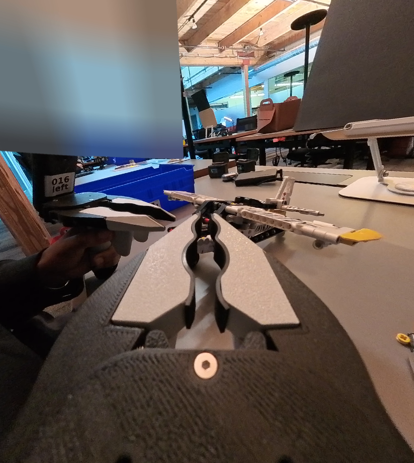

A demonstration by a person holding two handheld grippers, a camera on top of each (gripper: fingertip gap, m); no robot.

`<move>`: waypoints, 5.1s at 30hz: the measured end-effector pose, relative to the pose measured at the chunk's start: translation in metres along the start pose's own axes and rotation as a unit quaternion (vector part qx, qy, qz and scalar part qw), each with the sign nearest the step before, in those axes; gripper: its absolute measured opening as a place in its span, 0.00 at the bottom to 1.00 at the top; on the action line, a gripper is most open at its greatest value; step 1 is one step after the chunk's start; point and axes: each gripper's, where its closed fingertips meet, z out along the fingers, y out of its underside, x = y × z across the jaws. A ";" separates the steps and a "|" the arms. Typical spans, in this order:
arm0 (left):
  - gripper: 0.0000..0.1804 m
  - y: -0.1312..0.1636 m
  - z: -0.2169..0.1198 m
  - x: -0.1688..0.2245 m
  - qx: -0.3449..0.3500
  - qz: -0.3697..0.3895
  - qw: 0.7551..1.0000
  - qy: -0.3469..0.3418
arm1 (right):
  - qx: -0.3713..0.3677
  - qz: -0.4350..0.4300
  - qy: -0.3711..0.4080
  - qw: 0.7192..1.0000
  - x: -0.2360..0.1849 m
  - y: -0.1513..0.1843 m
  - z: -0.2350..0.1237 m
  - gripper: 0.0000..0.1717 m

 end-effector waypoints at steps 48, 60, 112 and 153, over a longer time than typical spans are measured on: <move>0.39 -0.034 0.025 -0.019 -0.147 0.120 0.981 0.039 | -0.137 -0.344 0.084 0.925 0.022 0.021 0.025 0.12; 0.28 -0.021 0.045 -0.017 -0.217 0.199 0.953 0.073 | -0.160 -0.533 0.012 0.831 0.024 0.033 0.047 0.09; 0.29 -0.008 0.058 -0.036 -0.250 0.251 0.931 0.089 | -0.133 -0.624 0.014 0.770 0.034 0.034 0.058 0.07; 0.37 -0.022 0.079 -0.060 -0.354 0.285 0.883 0.115 | -0.135 -0.601 0.011 0.788 0.035 0.030 0.058 0.03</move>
